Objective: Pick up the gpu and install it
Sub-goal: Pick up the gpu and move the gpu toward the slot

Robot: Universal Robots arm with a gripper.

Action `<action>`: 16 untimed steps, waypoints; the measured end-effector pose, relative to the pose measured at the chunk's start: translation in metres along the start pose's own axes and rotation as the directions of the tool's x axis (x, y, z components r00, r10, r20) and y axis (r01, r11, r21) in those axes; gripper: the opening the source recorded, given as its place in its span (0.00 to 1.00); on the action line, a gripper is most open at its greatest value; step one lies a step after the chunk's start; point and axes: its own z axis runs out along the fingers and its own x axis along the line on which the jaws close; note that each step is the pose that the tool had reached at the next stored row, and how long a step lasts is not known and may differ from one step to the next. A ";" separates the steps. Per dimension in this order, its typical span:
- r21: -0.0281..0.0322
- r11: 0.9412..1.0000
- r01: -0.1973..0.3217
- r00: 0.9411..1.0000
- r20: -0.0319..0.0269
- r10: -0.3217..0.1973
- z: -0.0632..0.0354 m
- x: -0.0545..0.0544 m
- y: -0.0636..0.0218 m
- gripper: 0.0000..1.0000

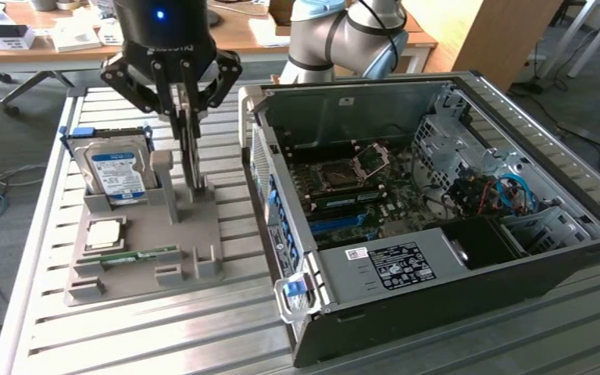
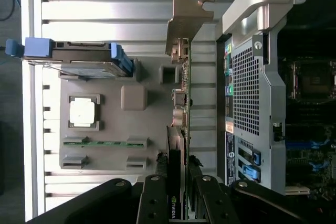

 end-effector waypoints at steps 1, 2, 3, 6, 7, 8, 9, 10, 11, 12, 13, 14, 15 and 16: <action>0.000 1.000 0.000 1.000 0.000 0.000 -0.0030 0.000 0.0002 0.26; 0.000 1.000 0.000 1.000 0.000 0.000 -0.0060 0.000 0.0004 0.26; 0.000 1.000 0.000 1.000 0.001 0.000 -0.0089 0.000 0.0007 0.26; 0.000 1.000 0.000 1.000 0.001 0.000 -0.0179 0.000 0.0013 0.26; 0.000 1.000 0.000 1.000 0.001 0.000 -0.0210 0.000 0.0015 0.26; 0.000 1.000 0.000 1.000 0.001 0.000 -0.0237 -0.001 0.0017 0.26; 0.000 1.000 0.000 1.000 0.001 0.000 -0.0262 -0.001 0.0019 0.26; 0.000 1.000 0.000 1.000 0.001 0.000 -0.0286 -0.001 0.0021 0.26; 0.000 1.000 0.000 1.000 0.001 0.000 -0.0309 -0.001 0.0022 0.26; 0.000 1.000 0.000 1.000 0.002 0.000 -0.0328 -0.001 0.0023 0.26; 0.000 1.000 0.000 1.000 0.002 0.000 -0.0347 -0.001 0.0025 0.26; 0.000 1.000 0.000 1.000 0.002 0.000 -0.0366 -0.001 0.0026 0.26; 0.000 1.000 0.000 1.000 0.002 0.000 -0.0385 -0.001 0.0027 0.26; 0.001 1.000 0.000 1.000 0.002 0.000 -0.0398 -0.001 0.0028 0.26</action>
